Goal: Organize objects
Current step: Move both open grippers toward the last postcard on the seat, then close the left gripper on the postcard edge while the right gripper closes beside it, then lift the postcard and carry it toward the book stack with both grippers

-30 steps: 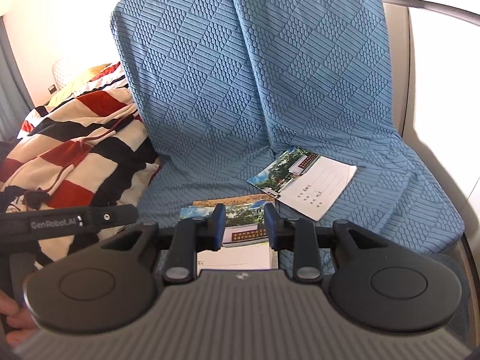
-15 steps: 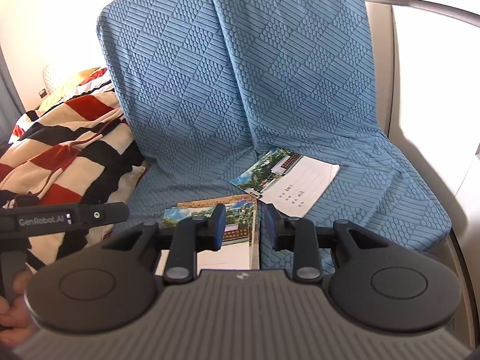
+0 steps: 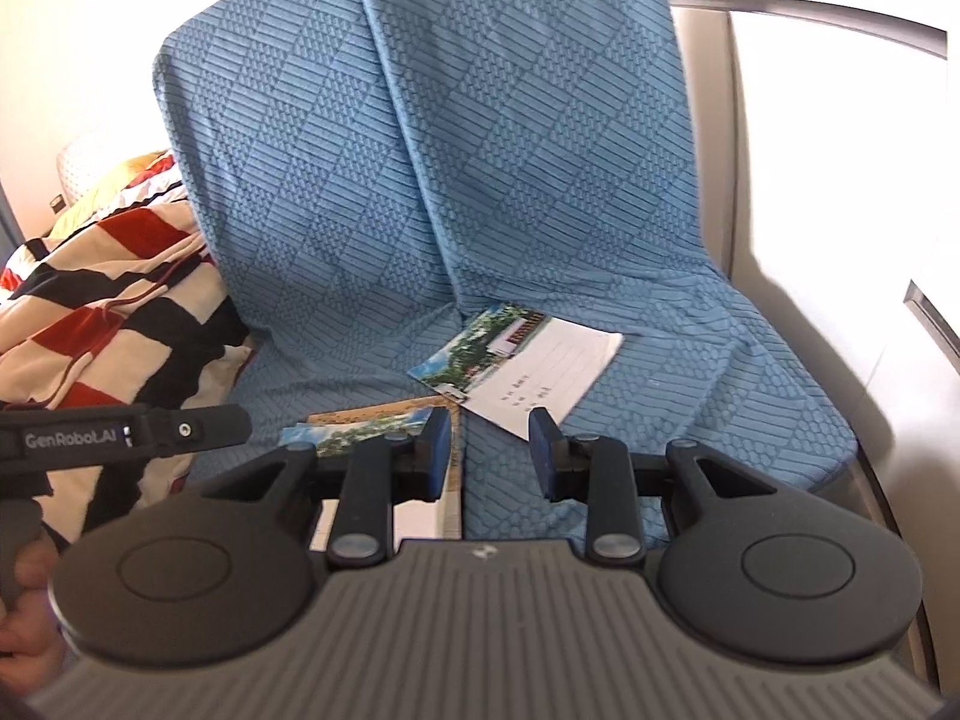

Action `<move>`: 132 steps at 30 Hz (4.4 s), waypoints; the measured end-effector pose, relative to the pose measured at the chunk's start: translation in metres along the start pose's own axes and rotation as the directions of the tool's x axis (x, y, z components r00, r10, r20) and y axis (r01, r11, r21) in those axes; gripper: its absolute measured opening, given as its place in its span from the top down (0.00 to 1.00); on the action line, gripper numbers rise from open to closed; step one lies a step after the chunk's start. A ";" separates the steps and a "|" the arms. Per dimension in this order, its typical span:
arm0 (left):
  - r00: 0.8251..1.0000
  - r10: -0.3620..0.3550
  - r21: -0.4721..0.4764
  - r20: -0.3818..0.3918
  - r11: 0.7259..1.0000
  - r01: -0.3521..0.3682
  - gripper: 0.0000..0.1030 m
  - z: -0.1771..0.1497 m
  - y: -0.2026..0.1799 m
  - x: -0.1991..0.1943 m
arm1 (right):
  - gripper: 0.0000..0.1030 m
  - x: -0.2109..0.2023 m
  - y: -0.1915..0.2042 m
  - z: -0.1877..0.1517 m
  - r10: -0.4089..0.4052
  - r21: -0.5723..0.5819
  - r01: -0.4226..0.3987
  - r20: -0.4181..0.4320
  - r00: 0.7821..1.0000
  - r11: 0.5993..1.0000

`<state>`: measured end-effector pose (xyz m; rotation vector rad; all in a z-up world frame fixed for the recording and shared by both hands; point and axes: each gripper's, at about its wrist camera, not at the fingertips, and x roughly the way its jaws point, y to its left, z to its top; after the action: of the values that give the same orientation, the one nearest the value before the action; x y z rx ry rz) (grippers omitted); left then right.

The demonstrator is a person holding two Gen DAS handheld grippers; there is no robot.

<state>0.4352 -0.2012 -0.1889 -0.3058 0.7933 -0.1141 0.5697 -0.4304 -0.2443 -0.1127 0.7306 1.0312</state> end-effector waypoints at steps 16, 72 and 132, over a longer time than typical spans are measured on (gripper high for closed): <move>0.998 -0.034 0.001 -0.055 0.999 0.034 0.56 0.005 -0.028 0.037 | 0.64 0.014 -0.042 -0.002 -0.068 0.049 0.069 -0.026 0.997 0.996; 0.936 -0.218 -0.427 -0.275 0.900 0.085 0.55 0.050 0.050 0.247 | 0.89 0.230 0.005 -0.015 -0.030 -0.545 -0.054 -0.144 0.989 0.837; 0.888 -0.380 -0.543 -0.258 0.818 0.192 0.97 0.043 0.040 0.309 | 0.28 0.279 -0.159 -0.030 0.488 0.915 -0.256 0.076 0.870 0.313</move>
<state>0.6814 -0.2199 -0.3836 -0.9331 1.1341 -0.2579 0.7683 -0.3199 -0.4732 1.0000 1.5119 0.9174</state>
